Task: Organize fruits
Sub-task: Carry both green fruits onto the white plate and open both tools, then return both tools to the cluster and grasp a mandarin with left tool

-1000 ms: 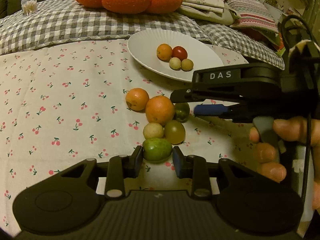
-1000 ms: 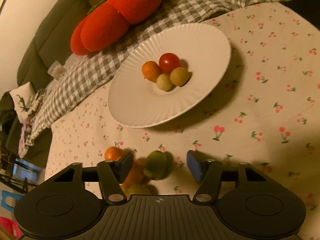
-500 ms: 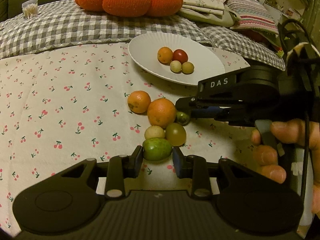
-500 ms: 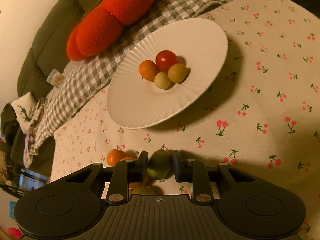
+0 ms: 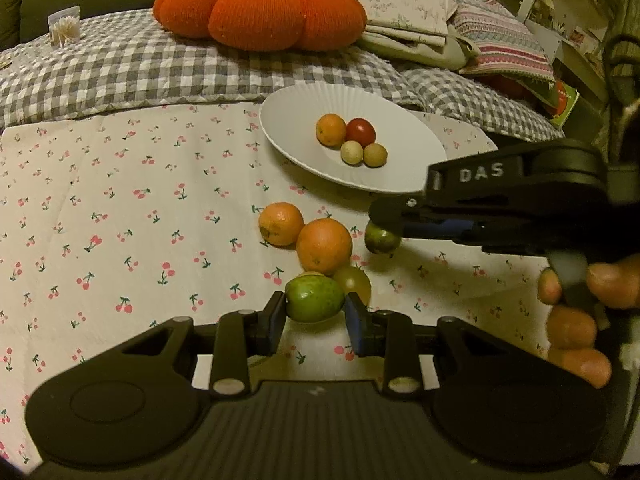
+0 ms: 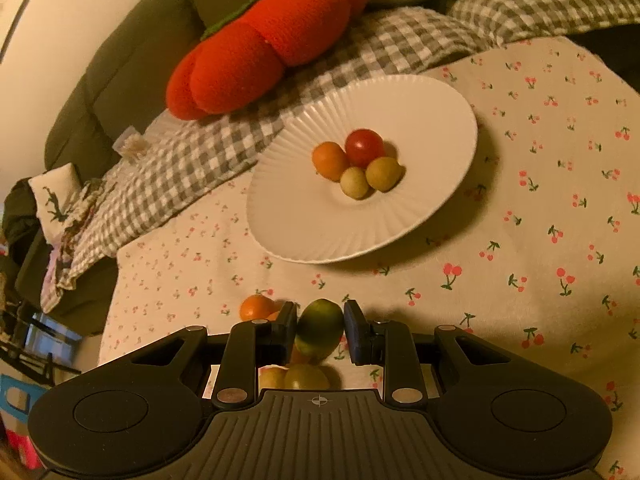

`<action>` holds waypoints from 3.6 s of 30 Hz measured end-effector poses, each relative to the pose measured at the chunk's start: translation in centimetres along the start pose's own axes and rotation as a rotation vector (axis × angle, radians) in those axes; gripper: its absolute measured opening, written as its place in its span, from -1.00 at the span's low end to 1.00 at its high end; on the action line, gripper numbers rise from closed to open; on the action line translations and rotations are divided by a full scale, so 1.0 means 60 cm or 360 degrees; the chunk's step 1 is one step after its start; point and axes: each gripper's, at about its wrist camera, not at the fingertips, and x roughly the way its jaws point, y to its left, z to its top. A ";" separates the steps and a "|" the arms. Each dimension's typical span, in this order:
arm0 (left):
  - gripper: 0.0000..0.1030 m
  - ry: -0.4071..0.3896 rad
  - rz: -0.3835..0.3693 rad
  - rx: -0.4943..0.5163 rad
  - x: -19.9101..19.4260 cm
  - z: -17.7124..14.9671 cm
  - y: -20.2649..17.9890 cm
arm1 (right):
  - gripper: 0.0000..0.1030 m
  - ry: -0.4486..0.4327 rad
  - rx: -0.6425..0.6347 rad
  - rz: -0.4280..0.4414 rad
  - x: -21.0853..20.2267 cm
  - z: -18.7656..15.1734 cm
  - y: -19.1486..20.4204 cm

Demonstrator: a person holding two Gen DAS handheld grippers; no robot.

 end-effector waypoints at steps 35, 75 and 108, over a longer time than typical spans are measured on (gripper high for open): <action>-0.41 -0.0280 0.0024 0.0241 0.038 0.103 -0.027 | -0.51 -0.0200 -0.0067 -0.0016 -0.070 0.037 -0.020; 0.11 -0.0235 0.0008 0.0212 0.132 0.142 -0.031 | -0.14 -0.0237 0.0029 -0.0117 -0.010 0.096 -0.077; 0.54 -0.0085 0.0292 -0.0150 -0.010 0.073 0.092 | 0.14 -0.0137 -0.0022 0.0044 -0.064 0.045 -0.021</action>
